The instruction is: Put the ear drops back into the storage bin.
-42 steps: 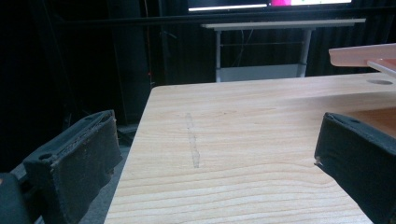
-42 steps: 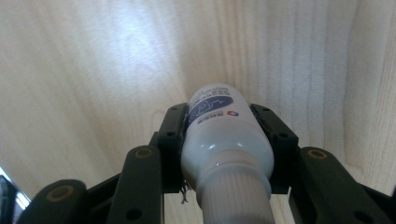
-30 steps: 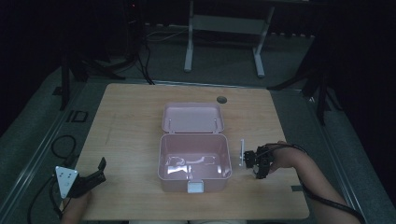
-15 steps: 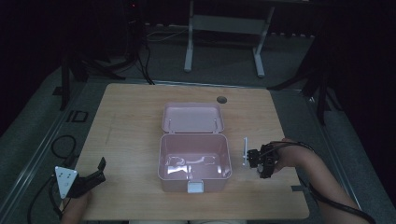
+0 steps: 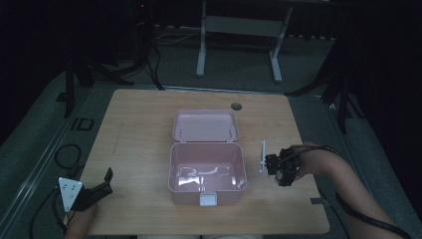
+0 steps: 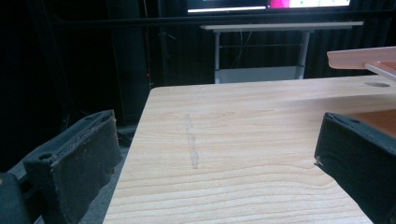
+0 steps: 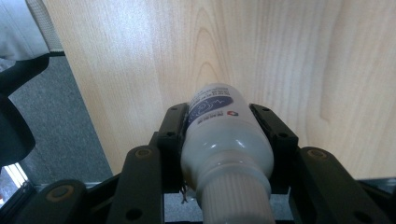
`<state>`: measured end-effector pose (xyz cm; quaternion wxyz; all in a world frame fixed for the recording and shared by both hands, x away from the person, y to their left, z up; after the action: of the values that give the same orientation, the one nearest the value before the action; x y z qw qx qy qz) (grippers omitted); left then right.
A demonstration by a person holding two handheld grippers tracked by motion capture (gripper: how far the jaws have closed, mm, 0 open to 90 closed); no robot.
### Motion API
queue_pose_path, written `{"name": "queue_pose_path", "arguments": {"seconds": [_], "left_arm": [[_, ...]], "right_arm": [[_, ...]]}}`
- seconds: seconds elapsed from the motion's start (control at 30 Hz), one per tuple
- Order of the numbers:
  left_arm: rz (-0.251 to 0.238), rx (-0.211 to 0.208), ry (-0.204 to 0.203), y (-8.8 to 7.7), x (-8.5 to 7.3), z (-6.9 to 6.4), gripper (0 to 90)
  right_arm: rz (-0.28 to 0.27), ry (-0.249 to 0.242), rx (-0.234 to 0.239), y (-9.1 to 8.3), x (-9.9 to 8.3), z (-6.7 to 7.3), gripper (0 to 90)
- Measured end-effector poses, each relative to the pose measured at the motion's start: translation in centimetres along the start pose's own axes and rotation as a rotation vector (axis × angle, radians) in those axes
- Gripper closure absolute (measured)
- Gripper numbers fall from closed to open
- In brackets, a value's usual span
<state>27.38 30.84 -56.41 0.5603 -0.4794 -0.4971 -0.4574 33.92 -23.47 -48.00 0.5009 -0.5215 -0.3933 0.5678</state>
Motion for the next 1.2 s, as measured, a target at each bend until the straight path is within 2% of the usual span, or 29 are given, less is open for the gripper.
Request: {"name": "queue_pose_path", "arguments": {"seconds": [0.4,0.6,1.2], "left_arm": [[-0.001,0.001,-0.002,0.0,0.0,0.0,0.4],[0.0,0.002,-0.004,0.0,0.0,0.1,0.4],[0.001,0.001,-0.005,0.0,0.0,0.1,0.4]], "right_arm": [[-0.018,-0.041,-0.006,-2.8,2.1,1.0,59.5],[-0.018,-0.042,-0.011,-4.2,3.1,1.4,59.5],[-0.035,-0.087,-0.024,-6.9,6.8,1.9,59.4]]}}
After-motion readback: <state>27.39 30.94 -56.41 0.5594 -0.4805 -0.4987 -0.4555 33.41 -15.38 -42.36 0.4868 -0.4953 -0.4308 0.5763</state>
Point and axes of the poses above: each handheld gripper's, and its own axes: y roughly forward along the jaws, x roughly out of its top, z roughly to its left, the point moved 6 cm from there along y, roughly forward along the jaws, and after that the axes turned 10 degrees about x, right-handed, at the moved point
